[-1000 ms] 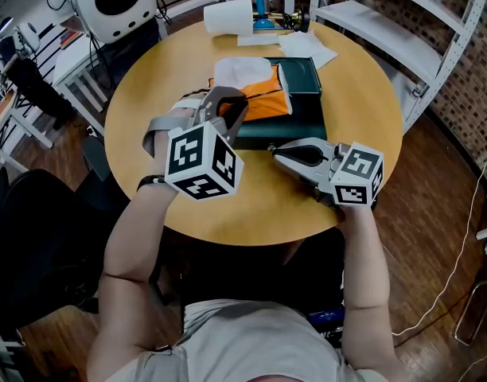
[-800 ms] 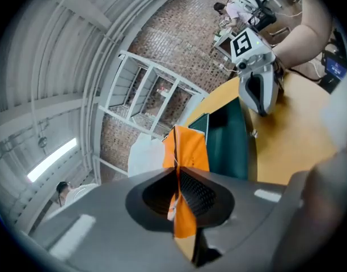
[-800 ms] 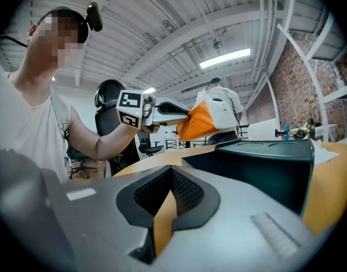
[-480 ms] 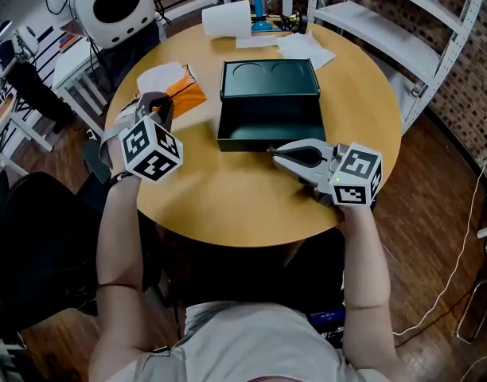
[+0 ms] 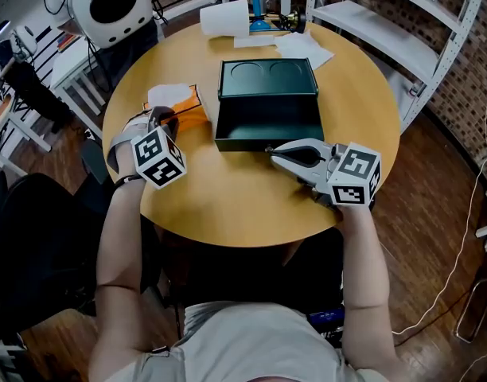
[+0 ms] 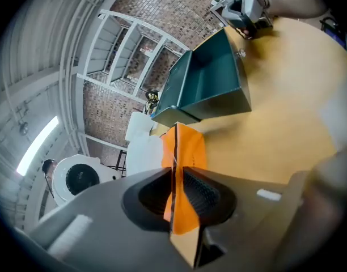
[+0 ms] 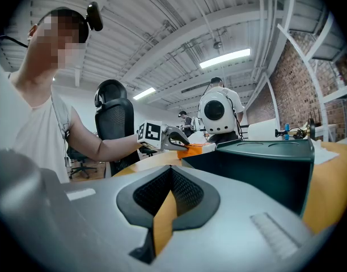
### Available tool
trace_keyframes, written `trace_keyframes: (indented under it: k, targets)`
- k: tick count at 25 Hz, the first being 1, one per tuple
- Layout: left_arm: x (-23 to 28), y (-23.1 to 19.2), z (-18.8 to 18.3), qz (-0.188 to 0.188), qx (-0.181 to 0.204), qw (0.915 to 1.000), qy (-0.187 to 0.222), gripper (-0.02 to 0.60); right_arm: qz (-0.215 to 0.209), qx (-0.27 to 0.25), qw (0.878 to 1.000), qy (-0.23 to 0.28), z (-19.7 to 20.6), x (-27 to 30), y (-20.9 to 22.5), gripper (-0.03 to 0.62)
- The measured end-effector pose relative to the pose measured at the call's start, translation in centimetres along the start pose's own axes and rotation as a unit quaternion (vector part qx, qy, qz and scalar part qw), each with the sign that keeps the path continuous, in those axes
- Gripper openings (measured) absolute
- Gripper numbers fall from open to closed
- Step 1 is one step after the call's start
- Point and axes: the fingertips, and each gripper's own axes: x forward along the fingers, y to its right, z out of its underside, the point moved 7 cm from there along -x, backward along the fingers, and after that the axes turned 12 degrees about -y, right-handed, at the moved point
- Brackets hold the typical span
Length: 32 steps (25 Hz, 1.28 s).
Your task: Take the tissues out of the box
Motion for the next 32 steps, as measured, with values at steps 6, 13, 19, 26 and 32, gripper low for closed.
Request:
trace_keyframes:
  k: [6,13,19,26,32]
  targets:
    - [-2.7,-0.9,-0.1,0.008,-0.018,0.9991,0.037,0.194,0.000,0.000,1.000,0.000,0.0,-0.1,0.0,0.002]
    - [-9.7,-0.7,-3.7,0.133,-0.209,0.9108,0.330,0.306,0.000,0.000,1.000,0.000,0.0,0.0,0.0,0.002]
    - [-12.5,3.9,-7.4,0.283,-0.224,0.8114,0.460,0.592,0.001,0.000,1.000,0.000,0.1,0.0,0.0,0.002]
    - [-14.9,5.1,-9.2,0.360,-0.284,0.6963,0.552,0.414,0.001,0.000,1.000,0.001,0.1,-0.1,0.1,0.002]
    - [-12.8,5.8,-9.1,0.350,-0.330,0.6983,0.530,0.004,0.000,0.000,1.000,0.000,0.1,0.0,0.1,0.002]
